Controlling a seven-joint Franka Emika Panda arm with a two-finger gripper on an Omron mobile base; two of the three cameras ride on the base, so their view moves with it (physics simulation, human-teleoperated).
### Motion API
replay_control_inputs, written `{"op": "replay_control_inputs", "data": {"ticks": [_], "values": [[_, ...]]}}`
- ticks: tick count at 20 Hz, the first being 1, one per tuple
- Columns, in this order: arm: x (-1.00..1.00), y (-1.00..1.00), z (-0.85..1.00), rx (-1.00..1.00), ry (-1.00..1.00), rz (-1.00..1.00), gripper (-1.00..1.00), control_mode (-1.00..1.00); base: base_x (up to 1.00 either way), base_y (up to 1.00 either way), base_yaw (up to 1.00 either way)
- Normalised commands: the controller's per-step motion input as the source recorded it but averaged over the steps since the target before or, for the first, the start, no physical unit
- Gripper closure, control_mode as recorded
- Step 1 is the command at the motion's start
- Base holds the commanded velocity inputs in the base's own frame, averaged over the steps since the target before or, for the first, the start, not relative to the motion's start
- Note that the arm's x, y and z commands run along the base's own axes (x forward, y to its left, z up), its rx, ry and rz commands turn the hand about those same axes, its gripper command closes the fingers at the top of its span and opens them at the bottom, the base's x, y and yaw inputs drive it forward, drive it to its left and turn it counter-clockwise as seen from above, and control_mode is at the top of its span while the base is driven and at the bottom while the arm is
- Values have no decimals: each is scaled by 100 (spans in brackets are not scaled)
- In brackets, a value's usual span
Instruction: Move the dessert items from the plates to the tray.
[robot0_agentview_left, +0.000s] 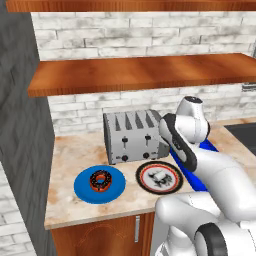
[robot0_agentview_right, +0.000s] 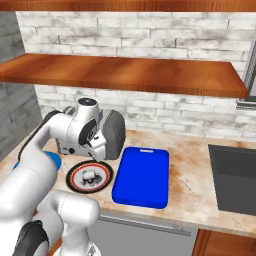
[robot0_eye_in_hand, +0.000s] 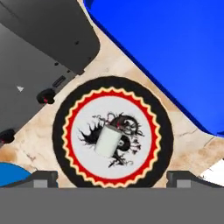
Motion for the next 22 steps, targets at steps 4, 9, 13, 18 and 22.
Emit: {"op": "replay_control_inputs", "data": {"ticks": [4,9,13,18,22], "values": [[0,0,-82,3,15,-30,-100,-100,0,0,0],[4,0,-72,9,11,-20,-100,-100,0,0,0],[31,24,-20,2,0,-4,-100,-100,0,0,0],[35,29,-10,-5,0,-1,-100,-100,0,0,0],[-5,0,-1,0,0,0,-100,-100,0,0,0]]}}
